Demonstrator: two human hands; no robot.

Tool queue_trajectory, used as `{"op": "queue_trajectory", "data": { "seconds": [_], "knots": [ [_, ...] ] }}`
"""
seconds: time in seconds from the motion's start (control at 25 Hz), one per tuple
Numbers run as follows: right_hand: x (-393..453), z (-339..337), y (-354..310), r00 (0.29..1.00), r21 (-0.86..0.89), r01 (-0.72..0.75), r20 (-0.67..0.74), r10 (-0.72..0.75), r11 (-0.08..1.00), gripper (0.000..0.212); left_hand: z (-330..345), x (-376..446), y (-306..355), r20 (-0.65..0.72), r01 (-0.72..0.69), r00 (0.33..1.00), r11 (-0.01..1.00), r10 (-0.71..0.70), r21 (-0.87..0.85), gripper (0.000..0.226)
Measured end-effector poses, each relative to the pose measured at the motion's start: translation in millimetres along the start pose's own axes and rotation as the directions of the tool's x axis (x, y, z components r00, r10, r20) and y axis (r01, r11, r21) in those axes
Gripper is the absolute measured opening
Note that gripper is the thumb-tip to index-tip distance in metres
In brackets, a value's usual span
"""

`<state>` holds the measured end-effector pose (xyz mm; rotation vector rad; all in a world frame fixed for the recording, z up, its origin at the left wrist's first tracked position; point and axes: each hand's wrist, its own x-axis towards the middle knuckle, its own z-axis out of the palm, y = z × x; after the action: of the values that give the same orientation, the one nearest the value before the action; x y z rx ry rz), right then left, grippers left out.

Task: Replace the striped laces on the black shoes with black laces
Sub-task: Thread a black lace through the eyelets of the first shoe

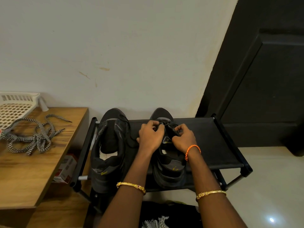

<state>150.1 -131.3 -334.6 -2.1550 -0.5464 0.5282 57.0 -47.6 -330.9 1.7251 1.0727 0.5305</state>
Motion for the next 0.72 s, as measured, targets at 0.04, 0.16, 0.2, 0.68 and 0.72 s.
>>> {"op": "queue_trajectory", "data": {
  "seconds": [0.04, 0.16, 0.2, 0.68, 0.72],
  "knots": [
    [0.5, 0.1, 0.5, 1.000, -0.001, 0.003, 0.003, -0.003, 1.000, 0.027, 2.4, 1.0, 0.0, -0.030, -0.010, 0.999, 0.999, 0.011, 0.045, 0.016],
    [1.6, -1.0, 1.7, 1.000, -0.011, 0.006, -0.004, -0.006, 1.000, 0.027, 6.4, 4.6, -0.6, -0.141, -0.048, 0.989, 0.999, 0.051, 0.025, 0.011],
    [2.5, -1.5, 2.2, 1.000, -0.008, 0.006, -0.003, -0.006, 1.000, 0.027, 6.9, 6.2, -2.2, -0.150, -0.050, 0.987, 0.999, 0.053, 0.023, 0.012],
    [3.8, -3.9, 3.7, 0.999, 0.022, -0.006, 0.041, 0.005, 1.000, 0.026, -8.3, 9.2, -1.0, -0.125, -0.069, 0.992, 0.918, 0.021, -0.390, 0.009],
    [3.8, -4.7, 4.1, 0.999, 0.024, -0.007, 0.045, 0.006, 1.000, 0.025, -13.3, 8.7, 2.3, -0.158, -0.101, 0.987, 0.875, 0.028, -0.474, 0.009]
  ]
}}
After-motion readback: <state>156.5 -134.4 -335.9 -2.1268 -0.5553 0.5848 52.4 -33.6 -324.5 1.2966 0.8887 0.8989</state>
